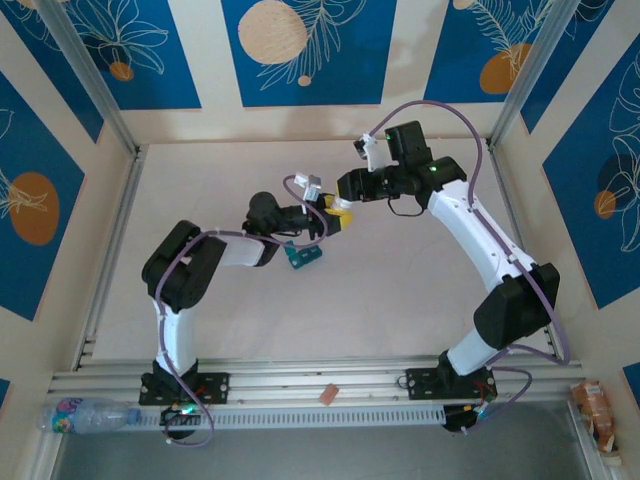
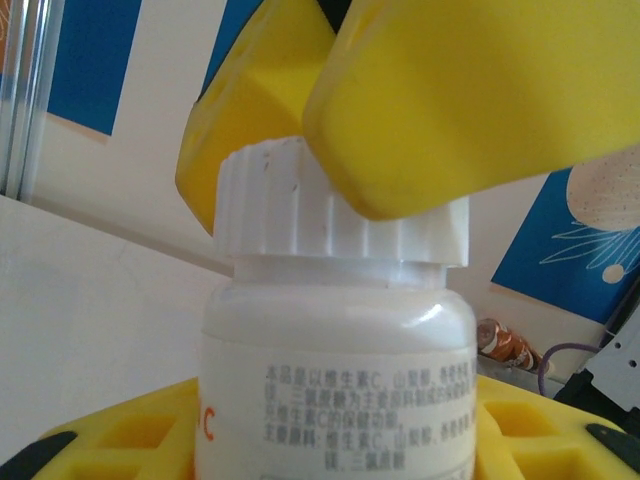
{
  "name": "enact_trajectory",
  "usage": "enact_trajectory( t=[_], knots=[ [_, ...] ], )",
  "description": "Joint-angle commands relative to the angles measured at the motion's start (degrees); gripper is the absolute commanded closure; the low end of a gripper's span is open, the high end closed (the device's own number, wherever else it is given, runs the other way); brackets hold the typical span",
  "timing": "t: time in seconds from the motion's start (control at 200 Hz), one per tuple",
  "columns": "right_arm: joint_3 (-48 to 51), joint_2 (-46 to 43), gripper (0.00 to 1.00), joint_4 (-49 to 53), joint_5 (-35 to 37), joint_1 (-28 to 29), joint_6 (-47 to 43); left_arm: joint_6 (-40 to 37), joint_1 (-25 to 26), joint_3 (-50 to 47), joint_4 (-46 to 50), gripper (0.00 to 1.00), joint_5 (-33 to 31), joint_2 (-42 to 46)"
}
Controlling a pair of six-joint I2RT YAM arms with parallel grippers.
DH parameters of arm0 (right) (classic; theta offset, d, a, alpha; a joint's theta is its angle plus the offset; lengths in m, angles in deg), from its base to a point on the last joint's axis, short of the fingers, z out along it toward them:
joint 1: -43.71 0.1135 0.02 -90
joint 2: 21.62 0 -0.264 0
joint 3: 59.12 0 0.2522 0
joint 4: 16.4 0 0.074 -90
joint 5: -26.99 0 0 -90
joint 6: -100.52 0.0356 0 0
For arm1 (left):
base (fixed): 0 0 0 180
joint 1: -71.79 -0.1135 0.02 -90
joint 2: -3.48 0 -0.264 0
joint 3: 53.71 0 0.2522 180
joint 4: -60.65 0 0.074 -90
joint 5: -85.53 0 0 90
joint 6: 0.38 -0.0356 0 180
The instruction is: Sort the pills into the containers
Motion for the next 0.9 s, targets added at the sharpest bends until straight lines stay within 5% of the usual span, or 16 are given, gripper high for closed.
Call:
enact_trajectory(
  t=[0.0,0.665,0.895],
  knots=[
    [0.4,1.5,0.59,4.1,4.4,3.7,-1.5,0.6,-0.2,3.3,-4.9,1.0,0.6,0.3],
    [3.9,2.3,0.58,0.8,22.1,13.3,23.3,-1.8,-0.5,2.9,-4.9,1.0,-1.2,-1.0],
    [-2.8,3.1,0.45,5.0,23.3,12.7,22.3,-2.5,-1.2,1.9,-4.9,1.0,-1.4,-1.9]
  ],
)
